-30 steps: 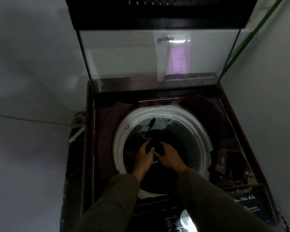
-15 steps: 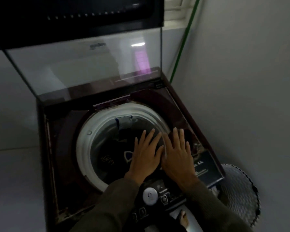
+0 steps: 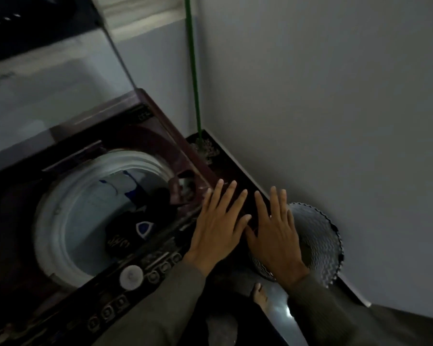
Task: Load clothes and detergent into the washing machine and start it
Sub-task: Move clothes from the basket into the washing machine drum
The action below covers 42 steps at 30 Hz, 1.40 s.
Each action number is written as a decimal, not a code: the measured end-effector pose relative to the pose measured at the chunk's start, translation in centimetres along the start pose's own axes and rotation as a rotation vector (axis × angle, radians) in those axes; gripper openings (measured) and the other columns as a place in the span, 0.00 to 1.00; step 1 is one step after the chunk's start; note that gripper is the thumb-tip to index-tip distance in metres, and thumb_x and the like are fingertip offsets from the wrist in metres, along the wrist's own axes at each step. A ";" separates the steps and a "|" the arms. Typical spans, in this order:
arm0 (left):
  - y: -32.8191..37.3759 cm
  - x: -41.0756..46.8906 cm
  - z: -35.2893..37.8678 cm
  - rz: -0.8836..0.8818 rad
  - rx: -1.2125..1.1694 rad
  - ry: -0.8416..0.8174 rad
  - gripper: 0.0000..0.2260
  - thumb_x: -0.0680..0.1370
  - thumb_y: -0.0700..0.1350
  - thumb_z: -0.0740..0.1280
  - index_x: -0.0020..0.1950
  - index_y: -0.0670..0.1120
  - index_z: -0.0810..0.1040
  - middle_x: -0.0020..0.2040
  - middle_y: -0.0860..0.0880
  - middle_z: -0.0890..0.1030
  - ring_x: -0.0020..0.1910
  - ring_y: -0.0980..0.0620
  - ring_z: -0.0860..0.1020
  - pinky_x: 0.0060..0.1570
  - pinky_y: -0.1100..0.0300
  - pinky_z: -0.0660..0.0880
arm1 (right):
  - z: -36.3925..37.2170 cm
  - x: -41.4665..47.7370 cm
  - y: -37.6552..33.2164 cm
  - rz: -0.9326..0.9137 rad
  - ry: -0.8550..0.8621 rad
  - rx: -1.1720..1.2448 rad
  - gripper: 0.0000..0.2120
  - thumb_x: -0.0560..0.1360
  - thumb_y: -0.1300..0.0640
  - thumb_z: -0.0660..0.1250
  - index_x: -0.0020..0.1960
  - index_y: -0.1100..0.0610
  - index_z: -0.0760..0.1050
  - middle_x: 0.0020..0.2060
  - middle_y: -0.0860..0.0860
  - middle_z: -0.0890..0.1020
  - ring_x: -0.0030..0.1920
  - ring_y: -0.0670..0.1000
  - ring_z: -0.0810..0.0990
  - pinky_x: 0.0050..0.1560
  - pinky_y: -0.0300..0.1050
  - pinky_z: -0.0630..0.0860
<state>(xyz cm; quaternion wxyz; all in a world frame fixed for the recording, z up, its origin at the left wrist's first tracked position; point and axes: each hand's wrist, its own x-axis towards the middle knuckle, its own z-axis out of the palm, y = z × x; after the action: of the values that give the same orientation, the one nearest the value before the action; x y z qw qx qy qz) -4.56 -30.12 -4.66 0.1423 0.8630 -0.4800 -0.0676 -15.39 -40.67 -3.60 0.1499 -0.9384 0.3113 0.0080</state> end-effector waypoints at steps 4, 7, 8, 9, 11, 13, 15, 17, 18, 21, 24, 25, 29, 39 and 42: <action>4.3 1.5 2.9 0.058 0.057 -0.048 0.25 0.84 0.59 0.50 0.79 0.51 0.60 0.81 0.47 0.56 0.81 0.45 0.46 0.79 0.46 0.46 | 1.3 -1.1 5.8 0.062 -0.081 0.045 0.37 0.77 0.36 0.45 0.81 0.53 0.48 0.79 0.59 0.44 0.79 0.59 0.39 0.77 0.62 0.54; 6.7 2.4 5.3 0.093 0.108 -0.057 0.23 0.84 0.57 0.54 0.76 0.50 0.66 0.79 0.46 0.62 0.80 0.44 0.53 0.78 0.43 0.52 | 3.2 -2.1 10.1 0.117 -0.102 0.106 0.41 0.74 0.29 0.41 0.81 0.52 0.46 0.80 0.58 0.44 0.79 0.56 0.37 0.77 0.57 0.48; 7.4 2.6 6.4 0.097 0.100 -0.059 0.22 0.84 0.56 0.55 0.76 0.49 0.68 0.79 0.46 0.63 0.80 0.44 0.54 0.77 0.43 0.54 | 4.1 -2.5 11.4 0.139 -0.117 0.121 0.42 0.74 0.28 0.42 0.81 0.51 0.45 0.80 0.57 0.43 0.79 0.55 0.37 0.77 0.56 0.47; 7.9 2.9 7.7 0.093 0.079 -0.072 0.22 0.83 0.55 0.56 0.75 0.49 0.68 0.79 0.46 0.63 0.80 0.44 0.54 0.77 0.43 0.55 | 5.0 -2.8 12.8 0.165 -0.137 0.134 0.42 0.75 0.28 0.45 0.81 0.51 0.45 0.80 0.56 0.43 0.79 0.55 0.36 0.76 0.55 0.46; 8.8 3.2 10.5 0.079 0.041 -0.125 0.21 0.83 0.54 0.56 0.74 0.49 0.69 0.78 0.46 0.64 0.80 0.44 0.55 0.77 0.42 0.56 | 7.1 -3.4 15.3 0.225 -0.197 0.151 0.42 0.76 0.29 0.51 0.81 0.50 0.44 0.80 0.55 0.43 0.78 0.54 0.36 0.77 0.55 0.46; 9.3 3.4 13.5 0.059 0.045 -0.179 0.22 0.82 0.54 0.56 0.73 0.48 0.72 0.77 0.46 0.67 0.79 0.44 0.59 0.76 0.43 0.59 | 9.1 -3.9 17.7 0.261 -0.256 0.164 0.41 0.76 0.31 0.54 0.81 0.49 0.44 0.80 0.55 0.43 0.78 0.54 0.36 0.78 0.57 0.48; 9.5 3.5 16.6 0.045 0.038 -0.253 0.22 0.81 0.54 0.55 0.71 0.46 0.73 0.75 0.45 0.69 0.77 0.43 0.62 0.75 0.44 0.62 | 11.0 -4.1 19.7 0.271 -0.317 0.168 0.40 0.77 0.33 0.54 0.81 0.51 0.44 0.80 0.56 0.43 0.78 0.54 0.35 0.78 0.59 0.51; 9.5 3.8 19.9 0.044 -0.013 -0.306 0.23 0.81 0.54 0.54 0.71 0.45 0.74 0.74 0.44 0.71 0.76 0.43 0.64 0.72 0.45 0.67 | 12.9 -3.8 21.5 0.289 -0.348 0.182 0.40 0.78 0.34 0.56 0.80 0.52 0.44 0.80 0.57 0.43 0.77 0.55 0.34 0.77 0.59 0.50; 9.5 3.9 21.6 0.045 -0.048 -0.326 0.23 0.81 0.54 0.54 0.71 0.44 0.74 0.74 0.45 0.71 0.76 0.43 0.64 0.71 0.46 0.69 | 14.0 -3.6 22.3 0.298 -0.363 0.188 0.40 0.78 0.35 0.56 0.81 0.53 0.45 0.80 0.57 0.43 0.78 0.55 0.35 0.77 0.59 0.51; 9.3 4.8 26.8 0.074 -0.108 -0.340 0.21 0.81 0.50 0.60 0.72 0.44 0.73 0.75 0.46 0.69 0.77 0.47 0.63 0.70 0.55 0.70 | 17.6 -2.5 24.7 0.337 -0.405 0.231 0.39 0.79 0.38 0.58 0.81 0.53 0.45 0.80 0.56 0.43 0.79 0.56 0.37 0.77 0.59 0.52; 9.0 6.5 32.2 0.044 -0.150 -0.406 0.22 0.81 0.50 0.58 0.74 0.45 0.70 0.76 0.46 0.67 0.76 0.48 0.64 0.67 0.56 0.71 | 22.1 -0.7 27.2 0.383 -0.447 0.266 0.37 0.80 0.40 0.58 0.80 0.53 0.46 0.80 0.55 0.44 0.79 0.56 0.38 0.77 0.58 0.52; 8.8 7.1 34.2 0.038 -0.161 -0.440 0.24 0.81 0.52 0.55 0.75 0.45 0.69 0.76 0.46 0.67 0.76 0.48 0.64 0.68 0.54 0.71 | 23.9 -0.1 28.0 0.400 -0.458 0.286 0.36 0.80 0.41 0.59 0.80 0.53 0.46 0.80 0.55 0.45 0.79 0.56 0.38 0.77 0.58 0.52; 7.4 9.2 43.8 -0.173 -0.247 -0.550 0.26 0.78 0.51 0.57 0.73 0.42 0.70 0.73 0.41 0.71 0.73 0.42 0.67 0.72 0.45 0.66 | 31.1 2.4 31.0 0.440 -0.537 0.312 0.38 0.79 0.44 0.62 0.80 0.53 0.46 0.80 0.57 0.46 0.79 0.58 0.40 0.76 0.59 0.56; 3.2 15.7 60.1 -0.814 -0.522 -0.611 0.43 0.72 0.63 0.67 0.81 0.49 0.53 0.79 0.45 0.61 0.76 0.42 0.63 0.74 0.43 0.62 | 46.4 9.4 37.1 0.598 -0.576 0.399 0.52 0.73 0.46 0.73 0.77 0.39 0.35 0.78 0.59 0.37 0.76 0.70 0.44 0.67 0.68 0.65; 2.7 16.7 62.4 -0.884 -0.573 -0.669 0.39 0.78 0.59 0.67 0.81 0.48 0.51 0.81 0.46 0.54 0.80 0.44 0.54 0.78 0.48 0.54 | 48.9 10.9 37.6 0.686 -0.597 0.467 0.46 0.72 0.43 0.73 0.78 0.37 0.45 0.78 0.60 0.42 0.75 0.70 0.50 0.68 0.65 0.64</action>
<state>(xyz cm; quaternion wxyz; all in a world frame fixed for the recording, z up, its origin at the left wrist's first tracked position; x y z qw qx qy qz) -13.71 -56.85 -62.78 0.1689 0.8396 -0.0588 -0.5129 -24.85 -61.65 -61.92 0.4267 -0.6804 0.5387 0.2546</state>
